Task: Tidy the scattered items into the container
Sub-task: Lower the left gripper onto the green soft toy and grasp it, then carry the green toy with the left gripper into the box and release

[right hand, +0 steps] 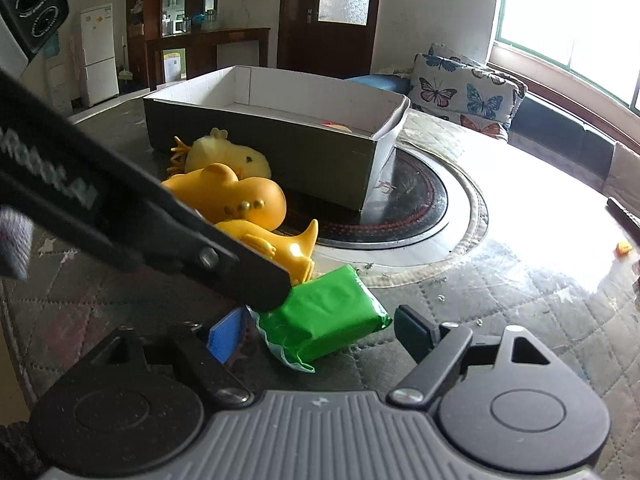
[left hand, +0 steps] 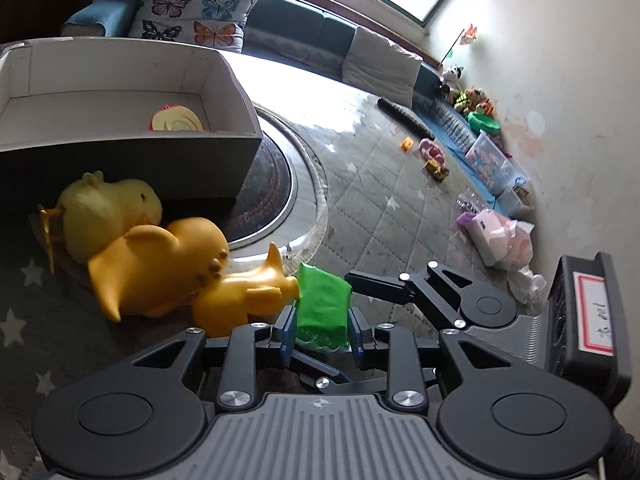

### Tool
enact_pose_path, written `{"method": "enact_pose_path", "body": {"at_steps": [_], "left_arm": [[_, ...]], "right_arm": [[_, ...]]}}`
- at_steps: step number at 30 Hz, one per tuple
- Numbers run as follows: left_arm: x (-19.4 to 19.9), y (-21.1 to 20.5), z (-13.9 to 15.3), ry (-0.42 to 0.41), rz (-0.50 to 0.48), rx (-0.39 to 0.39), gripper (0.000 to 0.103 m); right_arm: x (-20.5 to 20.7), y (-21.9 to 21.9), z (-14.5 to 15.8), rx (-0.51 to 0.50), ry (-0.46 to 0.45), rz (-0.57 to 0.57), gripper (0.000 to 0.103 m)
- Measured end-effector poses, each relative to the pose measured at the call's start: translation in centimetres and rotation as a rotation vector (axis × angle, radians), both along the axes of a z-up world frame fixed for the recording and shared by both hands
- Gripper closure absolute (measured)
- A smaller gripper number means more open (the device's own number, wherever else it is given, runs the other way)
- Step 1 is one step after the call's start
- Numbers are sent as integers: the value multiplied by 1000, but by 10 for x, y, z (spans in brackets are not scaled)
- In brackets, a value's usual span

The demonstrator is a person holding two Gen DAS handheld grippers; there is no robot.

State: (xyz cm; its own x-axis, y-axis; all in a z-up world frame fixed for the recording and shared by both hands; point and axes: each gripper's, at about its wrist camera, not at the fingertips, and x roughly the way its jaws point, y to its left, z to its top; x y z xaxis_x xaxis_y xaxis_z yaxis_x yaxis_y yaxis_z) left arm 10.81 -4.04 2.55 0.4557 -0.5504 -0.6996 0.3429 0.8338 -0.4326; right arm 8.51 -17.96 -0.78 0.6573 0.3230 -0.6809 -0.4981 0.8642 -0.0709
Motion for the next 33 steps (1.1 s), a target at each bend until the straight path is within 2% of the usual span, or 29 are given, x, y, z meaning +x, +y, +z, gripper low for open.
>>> {"method": "enact_pose_path", "body": {"at_steps": [6,16,23,33], "left_arm": [[0,-7,-4,-15,-8,45,70],[4,-15,-14,-4,-24,79,68],[6,-5,-12,42,-24,21,69],[10,12,28,-47,-17,-42,69]], "right_arm": [[-3,0,-1,2,-15,8,28],[-9,5,-1,-13,-39,15,31],[-18,9,3,-37,-60,25,33],[-15,17,41,-66,-176,70,34]]}}
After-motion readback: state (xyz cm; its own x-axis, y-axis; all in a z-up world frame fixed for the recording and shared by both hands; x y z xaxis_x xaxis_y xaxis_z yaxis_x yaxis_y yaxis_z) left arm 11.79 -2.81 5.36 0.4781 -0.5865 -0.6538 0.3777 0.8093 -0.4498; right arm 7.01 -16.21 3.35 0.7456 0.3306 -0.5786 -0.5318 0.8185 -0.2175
